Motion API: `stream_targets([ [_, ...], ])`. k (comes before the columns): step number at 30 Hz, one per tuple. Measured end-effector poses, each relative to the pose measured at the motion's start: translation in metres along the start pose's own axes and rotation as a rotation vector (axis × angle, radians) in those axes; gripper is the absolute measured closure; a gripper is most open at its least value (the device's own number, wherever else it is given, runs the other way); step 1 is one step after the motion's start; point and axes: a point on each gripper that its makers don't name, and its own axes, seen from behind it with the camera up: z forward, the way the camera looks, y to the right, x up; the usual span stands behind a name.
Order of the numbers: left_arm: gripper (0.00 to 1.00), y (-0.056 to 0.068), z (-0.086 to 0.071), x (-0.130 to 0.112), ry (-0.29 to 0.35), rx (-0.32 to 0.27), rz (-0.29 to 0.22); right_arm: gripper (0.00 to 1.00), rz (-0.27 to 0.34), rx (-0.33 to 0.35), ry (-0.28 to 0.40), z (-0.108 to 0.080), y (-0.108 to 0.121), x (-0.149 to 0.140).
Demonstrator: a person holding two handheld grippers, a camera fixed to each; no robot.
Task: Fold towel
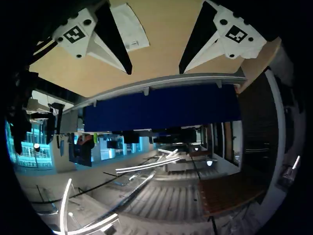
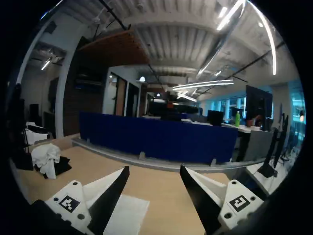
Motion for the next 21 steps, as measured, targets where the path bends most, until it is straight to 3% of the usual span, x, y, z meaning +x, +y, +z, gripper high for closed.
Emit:
stream_targets([
  [5,0.12,0.033,0.003,-0.012,-0.072,-0.133,0.064,0.0,-0.047,0.135,-0.11,0.0,-0.027,-0.011],
  [8,0.12,0.042,0.006,-0.018,-0.102,-0.176,0.081,0.0,-0.069,0.174,-0.142,0.001,-0.033,-0.014],
  [17,0.11,0.049,0.014,-0.04,-0.148,-0.195,0.092,0.0,-0.096,0.224,-0.202,0.008,-0.041,-0.031],
  [21,0.11,0.056,0.019,-0.056,-0.174,-0.214,0.103,0.0,-0.105,0.243,-0.252,0.008,-0.045,-0.052],
])
